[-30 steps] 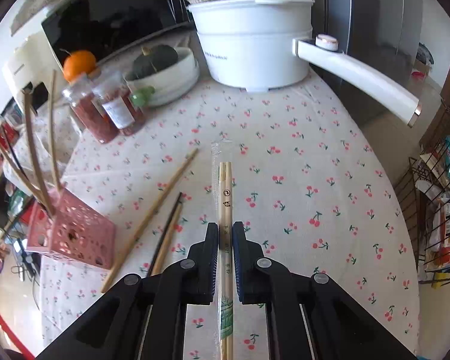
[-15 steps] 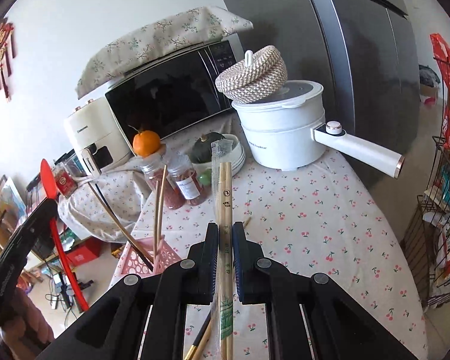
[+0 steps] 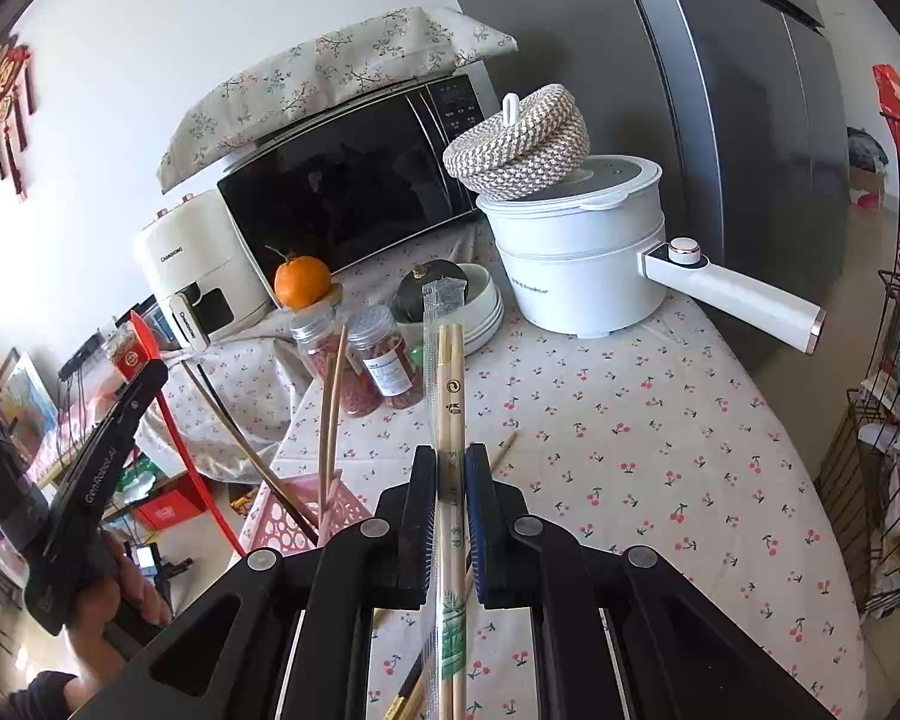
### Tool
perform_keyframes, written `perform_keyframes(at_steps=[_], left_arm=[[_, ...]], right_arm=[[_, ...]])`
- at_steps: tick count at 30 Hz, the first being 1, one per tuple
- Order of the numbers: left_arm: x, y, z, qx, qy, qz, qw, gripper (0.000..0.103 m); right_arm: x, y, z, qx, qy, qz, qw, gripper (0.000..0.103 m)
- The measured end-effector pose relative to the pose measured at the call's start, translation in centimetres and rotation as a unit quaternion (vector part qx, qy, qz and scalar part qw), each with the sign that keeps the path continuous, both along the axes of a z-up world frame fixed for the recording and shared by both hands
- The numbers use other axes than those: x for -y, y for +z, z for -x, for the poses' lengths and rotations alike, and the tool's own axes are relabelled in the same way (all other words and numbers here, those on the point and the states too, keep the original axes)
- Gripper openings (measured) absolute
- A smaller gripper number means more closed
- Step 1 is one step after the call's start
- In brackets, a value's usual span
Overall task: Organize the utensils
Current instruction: 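Carry both items to the pink basket while the left tool drops the red spoon in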
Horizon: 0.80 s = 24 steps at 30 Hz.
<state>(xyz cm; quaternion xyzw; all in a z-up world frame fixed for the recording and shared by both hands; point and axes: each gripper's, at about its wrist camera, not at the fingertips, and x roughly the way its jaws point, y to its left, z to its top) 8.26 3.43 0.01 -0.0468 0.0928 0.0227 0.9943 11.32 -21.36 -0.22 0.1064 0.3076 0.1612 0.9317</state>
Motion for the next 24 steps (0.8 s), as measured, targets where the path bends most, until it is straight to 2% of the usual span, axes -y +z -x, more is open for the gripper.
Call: perform_keyframes(at_steps=[8,13,15,17,20,24], left_arm=[[1.5,-1.7,-1.7,0.004,0.006,-0.051,0.9987,0.01],[1.8,-2.7,-2.1,-0.02,-0.004,-0.063,0.9978,0.01],[1.8,-2.9,-2.1,-0.041,-0.012,-0.061,0.9972,0.015],[1.7,-2.9,-1.9,-0.063,-0.02,-0.058,0.9961,0.032],[1.5,-2.6,-1.3,-0.097,-0.03,-0.048,0.9937,0.048],[1.1,-2.0,-0.5,-0.147,-0.036,-0.03,0.9881,0.064]], right_arm=[[-0.1,-0.1,-0.1,0.002,-0.006,-0.001,1.0,0.01],[-0.1,0.0,-0.1,0.005,-0.009,-0.005,1.0,0.01],[0.0,0.2,0.1,0.009,-0.01,-0.007,1.0,0.01],[0.0,0.4,0.2,0.015,-0.012,-0.011,1.0,0.01],[0.2,0.8,0.6,0.024,-0.014,-0.022,0.999,0.01],[0.2,1.7,1.2,0.043,-0.016,-0.038,0.998,0.01]])
